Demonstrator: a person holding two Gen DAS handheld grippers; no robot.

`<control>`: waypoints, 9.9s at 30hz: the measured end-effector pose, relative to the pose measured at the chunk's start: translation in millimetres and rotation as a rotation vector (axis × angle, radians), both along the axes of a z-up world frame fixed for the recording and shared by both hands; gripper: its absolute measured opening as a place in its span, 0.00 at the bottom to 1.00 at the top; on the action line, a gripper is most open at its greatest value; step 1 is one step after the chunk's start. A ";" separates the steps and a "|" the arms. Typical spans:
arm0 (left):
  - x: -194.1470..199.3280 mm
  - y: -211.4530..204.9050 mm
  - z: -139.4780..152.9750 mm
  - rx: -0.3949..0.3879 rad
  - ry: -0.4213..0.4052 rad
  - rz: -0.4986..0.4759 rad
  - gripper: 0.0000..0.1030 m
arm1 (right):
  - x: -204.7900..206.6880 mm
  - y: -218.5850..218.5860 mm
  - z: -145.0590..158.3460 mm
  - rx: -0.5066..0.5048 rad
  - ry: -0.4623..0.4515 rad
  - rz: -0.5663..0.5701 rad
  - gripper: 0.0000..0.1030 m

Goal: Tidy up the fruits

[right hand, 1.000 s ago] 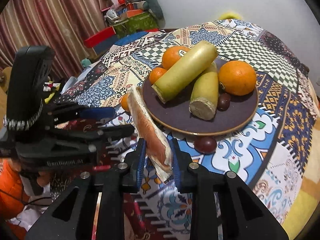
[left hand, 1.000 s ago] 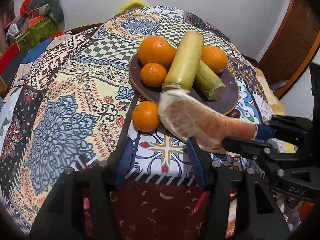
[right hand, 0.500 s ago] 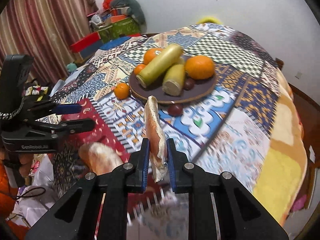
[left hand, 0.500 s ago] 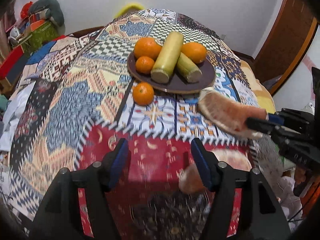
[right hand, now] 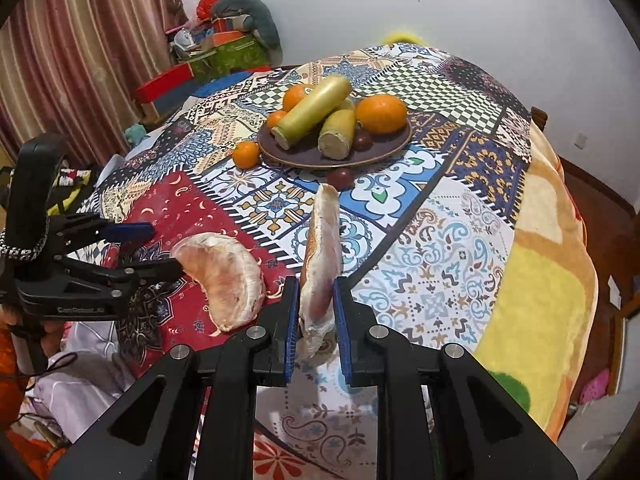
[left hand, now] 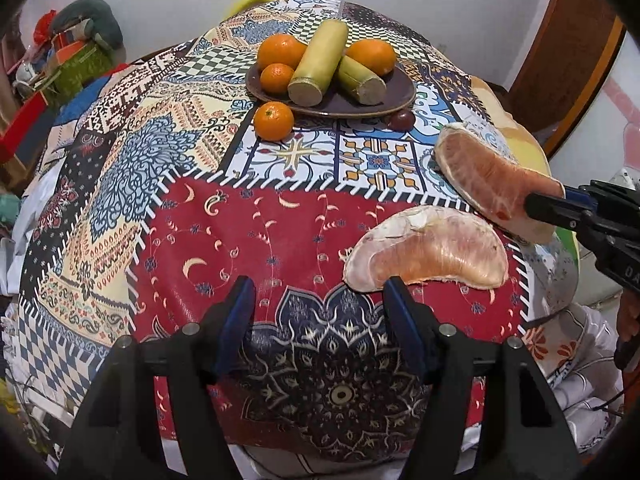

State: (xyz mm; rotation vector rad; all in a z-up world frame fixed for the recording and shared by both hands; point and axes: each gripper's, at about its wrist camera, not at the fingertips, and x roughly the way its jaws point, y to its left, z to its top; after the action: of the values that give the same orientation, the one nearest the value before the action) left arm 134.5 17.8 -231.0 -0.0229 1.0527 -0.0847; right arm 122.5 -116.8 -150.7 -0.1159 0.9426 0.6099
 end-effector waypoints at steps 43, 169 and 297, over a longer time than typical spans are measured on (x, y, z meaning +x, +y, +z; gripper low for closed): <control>49.4 -53.1 8.6 -0.088 0.035 -0.049 0.68 | 18.0 -19.6 -4.9 -0.013 -0.024 -0.111 0.23; 104.8 6.1 99.0 -0.087 -0.310 0.030 0.37 | 94.5 20.7 48.4 0.059 -0.165 -0.064 0.42; 129.7 37.5 8.1 -0.158 -0.150 0.018 0.50 | 158.1 47.3 7.7 0.028 -0.088 -0.071 0.44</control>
State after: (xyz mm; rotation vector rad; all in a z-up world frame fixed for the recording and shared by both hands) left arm 264.2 55.3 -222.8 -0.1666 0.8943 -0.1506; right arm 280.6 -69.5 -143.1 -0.0836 0.8493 0.5475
